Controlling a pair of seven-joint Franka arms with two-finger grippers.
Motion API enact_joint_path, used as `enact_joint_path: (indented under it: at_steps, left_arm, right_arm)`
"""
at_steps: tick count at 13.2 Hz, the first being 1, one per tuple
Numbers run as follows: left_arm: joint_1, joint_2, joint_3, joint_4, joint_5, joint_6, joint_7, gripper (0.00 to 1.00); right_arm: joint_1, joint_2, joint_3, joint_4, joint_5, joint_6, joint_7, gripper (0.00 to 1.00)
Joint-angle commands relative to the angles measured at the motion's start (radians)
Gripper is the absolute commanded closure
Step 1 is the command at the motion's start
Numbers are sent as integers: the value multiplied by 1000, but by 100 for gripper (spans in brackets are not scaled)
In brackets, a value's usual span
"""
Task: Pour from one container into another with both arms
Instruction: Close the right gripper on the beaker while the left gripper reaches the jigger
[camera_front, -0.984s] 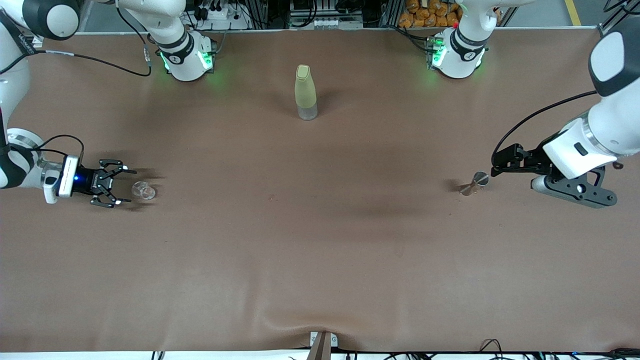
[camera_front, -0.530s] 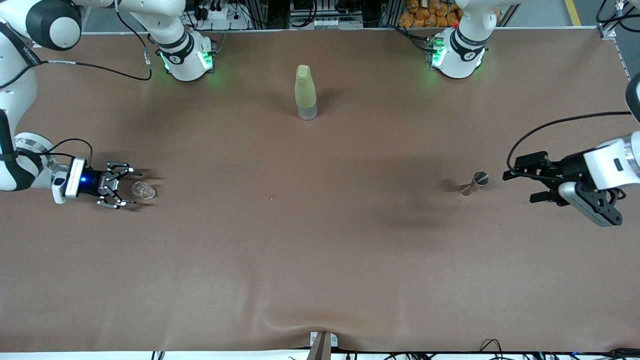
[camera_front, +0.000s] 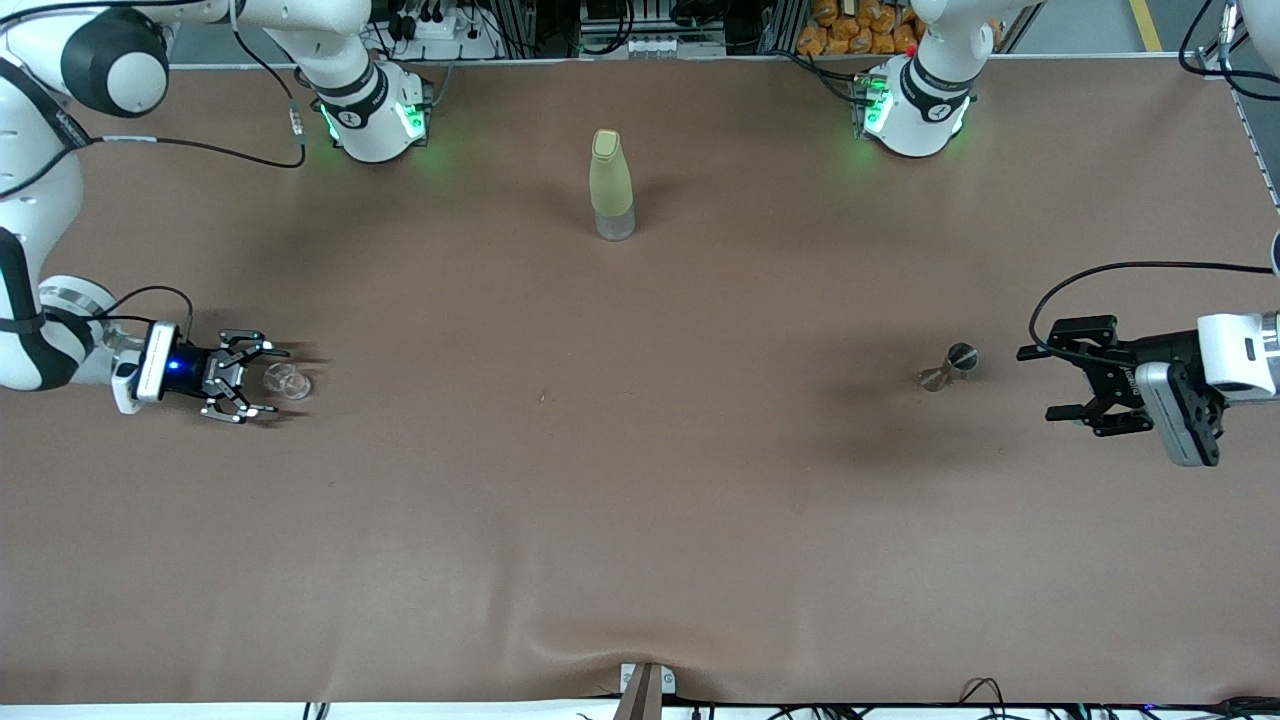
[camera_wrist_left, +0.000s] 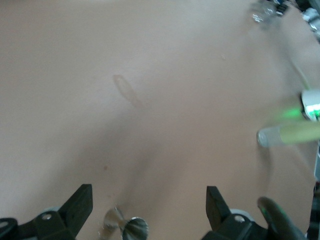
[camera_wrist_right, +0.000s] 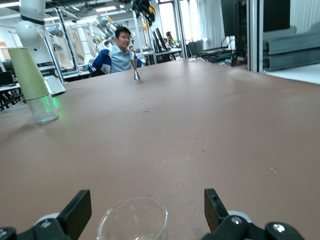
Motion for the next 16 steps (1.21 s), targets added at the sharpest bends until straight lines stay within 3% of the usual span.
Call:
enact_joint_path:
  at_steps: [1,4,9,16]
  left_arm:
    - [44,50,-9,-7,-63,-57,194,0]
    - [87,101,-7,-7,-70,-91,438,0]
    - [150,164,-7,-1,-62,-113,627,0]
    - [232,282,-9,-7,-138,-157,915,0]
  right_arm:
    - [-26,60,17,69,21,-33,-19,0]
    - [-27,71,17,66,21,-33,-22,0]
    - [-32,79,17,64,18,-35,-24,0]
    - [-35,99,17,62,18,-36,-27,0]
